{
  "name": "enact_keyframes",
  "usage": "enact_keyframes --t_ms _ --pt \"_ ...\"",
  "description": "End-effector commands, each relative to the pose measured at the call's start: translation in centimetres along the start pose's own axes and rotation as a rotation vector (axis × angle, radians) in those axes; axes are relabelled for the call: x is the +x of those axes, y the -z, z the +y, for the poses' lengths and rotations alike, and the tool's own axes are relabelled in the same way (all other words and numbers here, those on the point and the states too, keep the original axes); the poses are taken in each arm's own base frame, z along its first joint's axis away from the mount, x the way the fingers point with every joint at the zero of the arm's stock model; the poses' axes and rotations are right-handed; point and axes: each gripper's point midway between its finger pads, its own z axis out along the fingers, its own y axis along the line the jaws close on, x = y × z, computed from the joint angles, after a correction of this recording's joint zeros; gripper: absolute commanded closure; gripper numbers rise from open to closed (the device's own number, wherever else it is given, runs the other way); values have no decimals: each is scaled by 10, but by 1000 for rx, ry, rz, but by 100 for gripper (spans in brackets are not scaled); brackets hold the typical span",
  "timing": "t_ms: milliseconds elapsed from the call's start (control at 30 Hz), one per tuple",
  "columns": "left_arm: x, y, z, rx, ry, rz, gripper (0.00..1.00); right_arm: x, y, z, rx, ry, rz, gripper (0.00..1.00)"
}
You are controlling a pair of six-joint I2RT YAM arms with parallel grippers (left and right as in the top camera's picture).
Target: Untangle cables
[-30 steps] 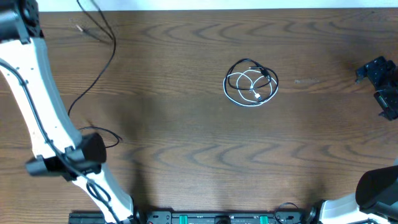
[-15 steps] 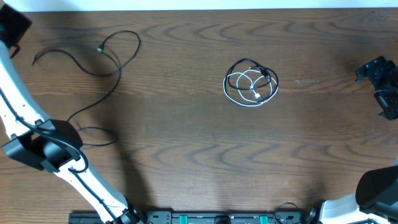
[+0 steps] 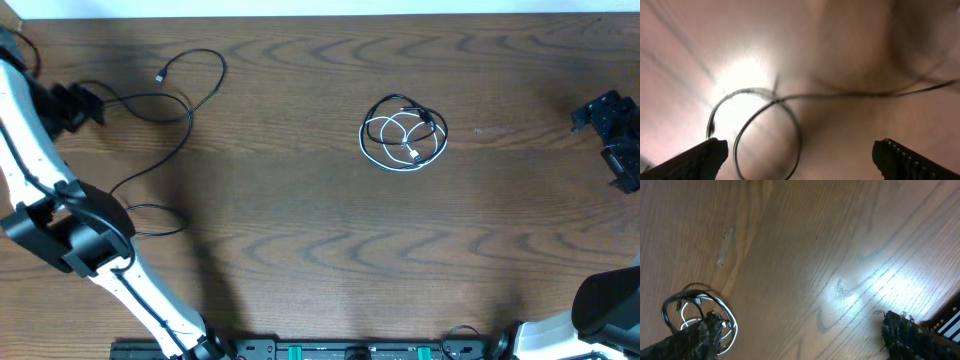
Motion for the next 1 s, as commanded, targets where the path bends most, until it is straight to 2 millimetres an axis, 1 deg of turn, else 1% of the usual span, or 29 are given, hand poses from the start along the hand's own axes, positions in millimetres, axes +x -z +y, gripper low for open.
enact_keyframes --t_ms 0,33,100,233,333,467,533,567,633,733,833,900,933,967 --pt "17 -30 14 -74 -10 105 2 0 0 -1 4 -10 -3 1" --pt "22 -42 18 -90 11 137 2 0 0 -1 4 -10 -3 1" --pt "27 -57 24 -108 47 170 2 0 0 -1 4 -10 -3 1" --pt "30 -73 32 -119 77 196 3 0 0 -1 4 -10 -3 1" --pt "29 -78 37 -123 89 203 3 0 0 -1 4 -10 -3 1" --pt "20 -78 61 -212 121 162 3 0 0 -1 4 -10 -3 1" --pt "20 -78 68 -224 131 167 3 0 0 -1 4 -10 -3 1" --pt "21 -80 68 -210 139 179 3 0 0 -1 4 -10 -3 1" --pt "30 -85 56 -120 136 237 4 0 0 -1 4 -10 -3 1" --pt "43 -91 34 3 78 308 3 0 0 -1 4 -10 -3 1" --pt "53 -96 28 29 63 350 4 0 0 -1 4 -10 -3 1" --pt "60 -103 29 21 49 371 13 0 0 -1 4 -10 -3 1" --pt "61 -106 30 18 49 374 21 0 0 -1 4 -10 -3 1" --pt "61 -108 33 7 49 374 32 0 0 -1 4 -10 -3 1"
